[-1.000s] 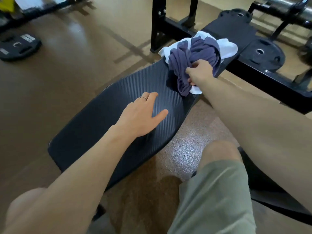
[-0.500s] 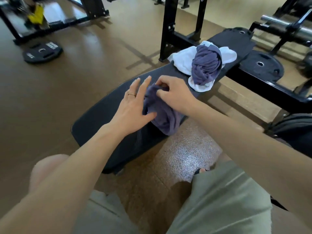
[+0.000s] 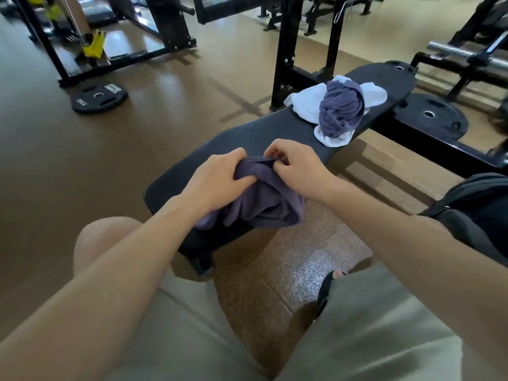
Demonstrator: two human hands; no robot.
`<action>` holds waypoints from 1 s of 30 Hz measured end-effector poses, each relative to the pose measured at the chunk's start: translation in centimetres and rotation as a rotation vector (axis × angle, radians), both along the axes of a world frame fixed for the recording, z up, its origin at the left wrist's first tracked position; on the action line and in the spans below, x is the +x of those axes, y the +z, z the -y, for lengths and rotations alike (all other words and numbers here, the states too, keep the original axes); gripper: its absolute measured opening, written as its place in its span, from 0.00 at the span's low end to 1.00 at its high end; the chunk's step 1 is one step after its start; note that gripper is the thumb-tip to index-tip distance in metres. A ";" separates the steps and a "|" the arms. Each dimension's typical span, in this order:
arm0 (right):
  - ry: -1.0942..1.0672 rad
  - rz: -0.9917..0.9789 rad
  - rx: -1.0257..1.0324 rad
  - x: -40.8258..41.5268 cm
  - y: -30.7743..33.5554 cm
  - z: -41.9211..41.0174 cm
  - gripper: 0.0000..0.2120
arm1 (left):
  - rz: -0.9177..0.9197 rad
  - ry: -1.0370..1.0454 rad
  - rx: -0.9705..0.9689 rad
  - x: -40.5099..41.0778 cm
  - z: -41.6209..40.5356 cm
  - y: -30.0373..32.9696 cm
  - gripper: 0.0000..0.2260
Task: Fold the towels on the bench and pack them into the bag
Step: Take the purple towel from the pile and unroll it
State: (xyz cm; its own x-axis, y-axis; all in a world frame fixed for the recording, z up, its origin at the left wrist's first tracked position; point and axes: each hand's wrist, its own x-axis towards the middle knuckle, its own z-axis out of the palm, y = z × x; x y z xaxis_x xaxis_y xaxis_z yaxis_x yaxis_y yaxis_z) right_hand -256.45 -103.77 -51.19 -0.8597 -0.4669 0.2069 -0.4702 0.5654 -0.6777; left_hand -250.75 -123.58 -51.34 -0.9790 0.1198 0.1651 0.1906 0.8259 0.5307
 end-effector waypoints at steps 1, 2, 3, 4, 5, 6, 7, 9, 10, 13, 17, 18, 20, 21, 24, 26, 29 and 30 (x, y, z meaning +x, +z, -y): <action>-0.027 0.008 -0.008 0.2 -0.1 -0.2 0.11 | -0.009 0.009 -0.002 0.1 0.1 0.2 0.11; -0.054 0.011 -0.011 0.3 -0.1 -0.4 0.11 | -0.015 0.016 -0.007 0.2 0.1 0.3 0.10; -0.077 0.003 -0.010 0.3 -0.1 -0.4 0.10 | -0.017 0.013 -0.025 0.2 0.2 0.4 0.10; -0.091 -0.006 -0.009 0.3 -0.1 -0.4 0.09 | -0.009 -0.003 -0.060 0.3 0.3 0.3 0.11; -0.095 -0.019 -0.012 0.4 0.0 -0.3 0.08 | 0.005 -0.030 -0.105 0.3 0.5 0.2 0.12; -0.094 -0.036 -0.022 0.4 0.2 -0.1 0.07 | 0.028 -0.062 -0.139 0.3 0.6 0.1 0.14; -0.088 -0.059 -0.032 0.5 0.3 0.2 0.07 | 0.060 -0.095 -0.140 0.4 0.7 0.1 0.16; -0.095 -0.100 -0.051 0.6 0.5 1.0 0.05 | 0.162 -0.148 -0.029 0.2 1.3 0.1 0.17; -0.101 -0.120 -0.053 0.6 0.6 1.3 0.04 | 0.214 -0.162 0.041 0.1 1.6 0.1 0.16; -0.117 -0.179 0.003 0.2 0.4 1.8 0.04 | 0.182 -0.131 0.135 -0.9 2.6 0.2 0.10; -0.181 -0.165 0.066 -1.7 -0.2 1.3 0.09 | 0.035 -0.031 0.149 -2.6 4.5 -0.3 0.10; -0.190 -0.164 0.070 -2.3 -0.4 1.1 0.11 | 0.023 -0.010 0.154 -3.1 4.9 -0.5 0.10; -0.181 -0.162 0.061 -3.5 -0.7 1.0 0.11 | 0.017 0.023 0.140 -4.2 5.6 -1.1 0.10; -0.168 -0.161 0.049 -4.0 -0.8 1.2 0.11 | 0.010 0.043 0.131 -4.8 5.8 -1.4 0.10; -0.138 -0.168 0.030 -5.9 -1.2 2.1 0.10 | -0.032 0.135 0.144 -6.8 6.5 -2.2 0.09; -0.144 -0.160 0.022 -7.4 -1.7 3.1 0.11 | -0.047 0.196 0.153 -7.9 6.8 -2.7 0.09; -0.194 -0.120 -0.012 -9.4 -3.3 4.0 0.13 | -0.027 0.227 0.157 -8.4 6.9 -4.2 0.06; -0.200 -0.085 -0.028 -9.9 -4.3 4.0 0.13 | -0.010 0.224 0.136 -8.5 6.8 -4.8 0.06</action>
State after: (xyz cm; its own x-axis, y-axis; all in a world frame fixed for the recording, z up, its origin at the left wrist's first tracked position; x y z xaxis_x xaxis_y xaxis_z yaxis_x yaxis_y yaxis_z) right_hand -266.35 -107.76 -55.44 -0.9136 -0.2818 0.2931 -0.4066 0.6351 -0.6568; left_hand -259.21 -130.34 -56.11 -0.9767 -0.1238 0.1751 0.0170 0.7693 0.6386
